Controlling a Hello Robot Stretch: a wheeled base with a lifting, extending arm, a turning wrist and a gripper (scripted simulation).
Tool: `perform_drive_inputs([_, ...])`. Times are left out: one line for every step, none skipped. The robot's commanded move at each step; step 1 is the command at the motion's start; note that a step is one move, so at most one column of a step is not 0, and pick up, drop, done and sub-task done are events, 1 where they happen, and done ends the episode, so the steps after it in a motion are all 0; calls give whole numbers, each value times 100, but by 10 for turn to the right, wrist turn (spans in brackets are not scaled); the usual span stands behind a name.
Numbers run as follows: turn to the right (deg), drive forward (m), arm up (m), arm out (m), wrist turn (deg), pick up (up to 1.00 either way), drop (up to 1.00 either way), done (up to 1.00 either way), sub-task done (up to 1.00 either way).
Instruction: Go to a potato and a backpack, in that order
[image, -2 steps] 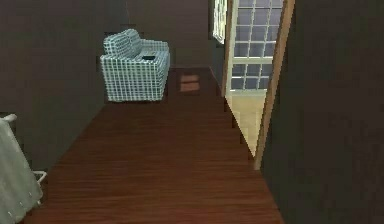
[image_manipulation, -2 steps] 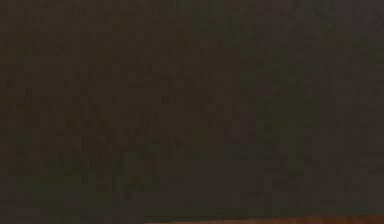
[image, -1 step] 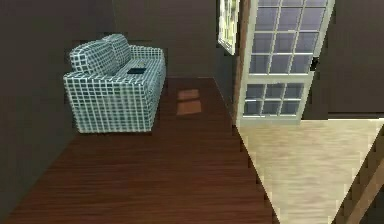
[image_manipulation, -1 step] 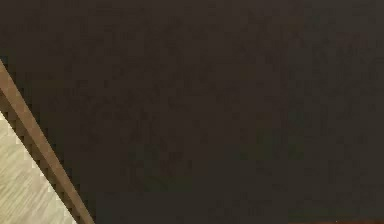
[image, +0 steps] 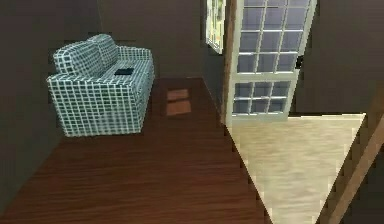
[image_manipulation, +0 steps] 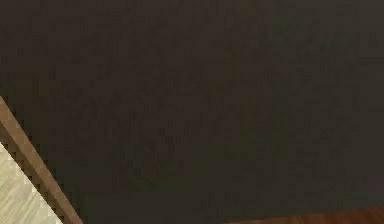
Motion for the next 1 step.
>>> perform_drive_inputs([0, 80, 0, 0, 0, 0, 0, 0, 0])
